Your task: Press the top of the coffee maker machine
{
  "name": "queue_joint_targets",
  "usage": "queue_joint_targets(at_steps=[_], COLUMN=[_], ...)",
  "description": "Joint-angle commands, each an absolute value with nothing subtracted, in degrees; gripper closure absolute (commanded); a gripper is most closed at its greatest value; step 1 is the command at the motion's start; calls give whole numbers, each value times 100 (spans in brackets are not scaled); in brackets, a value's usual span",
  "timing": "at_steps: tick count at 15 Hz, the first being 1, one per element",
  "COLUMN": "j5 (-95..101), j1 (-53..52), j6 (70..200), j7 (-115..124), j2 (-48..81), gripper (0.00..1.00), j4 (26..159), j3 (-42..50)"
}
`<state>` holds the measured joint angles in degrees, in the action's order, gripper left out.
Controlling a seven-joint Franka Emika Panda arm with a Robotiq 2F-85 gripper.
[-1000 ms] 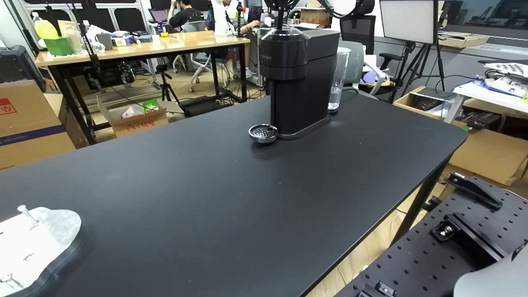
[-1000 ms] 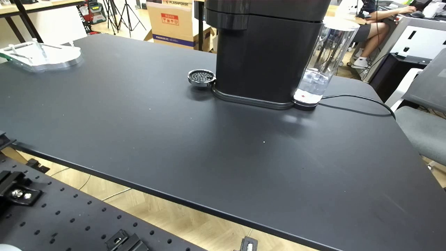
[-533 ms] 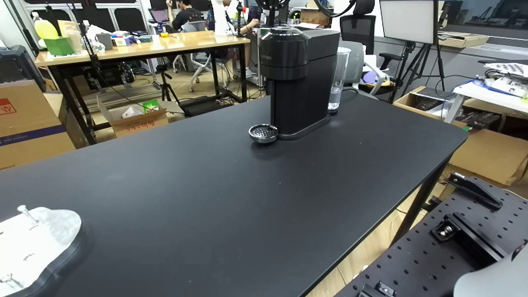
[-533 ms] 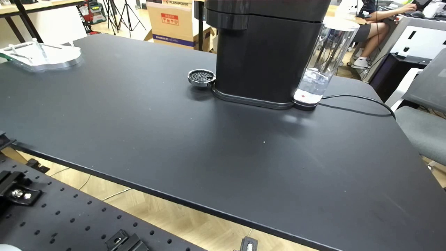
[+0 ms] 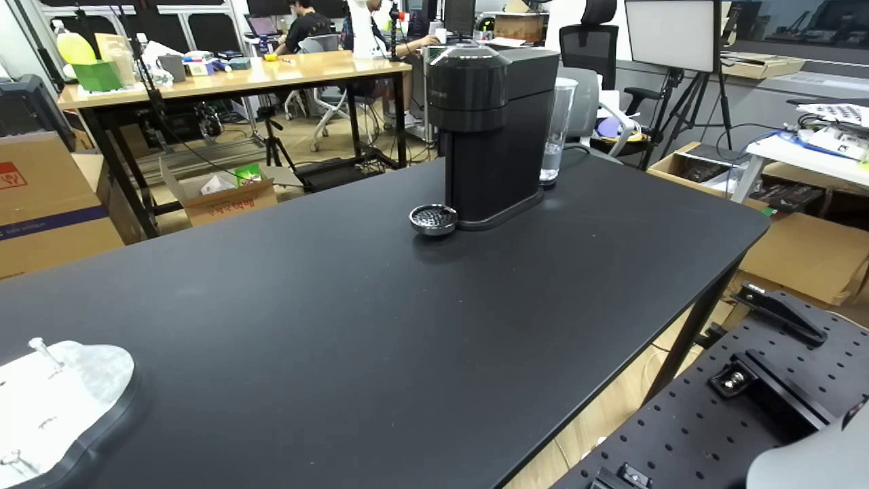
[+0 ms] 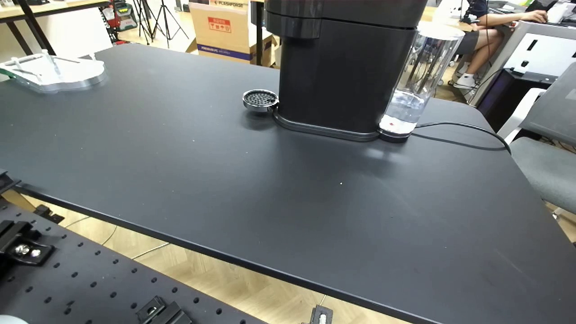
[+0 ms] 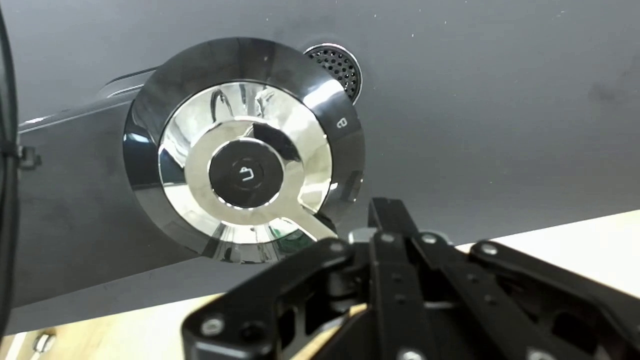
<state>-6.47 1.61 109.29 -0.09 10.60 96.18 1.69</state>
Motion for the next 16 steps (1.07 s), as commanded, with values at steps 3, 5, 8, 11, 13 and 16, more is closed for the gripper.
queue_joint_targets(at_steps=[3,5,8,11,13,16], j5=[-446,-459,-463,-562,-626,-601], j1=[82,87,88,99,91,86], j6=[10740,10643,10487,9810,8939,8329], j7=[336,374,404,363,433,451], j2=[659,611,549,564,621,622], gripper=[54,40,20,0,0,0], j4=[9794,9796,9815,9690,9544,9492], j3=[139,126,122,108,95,89])
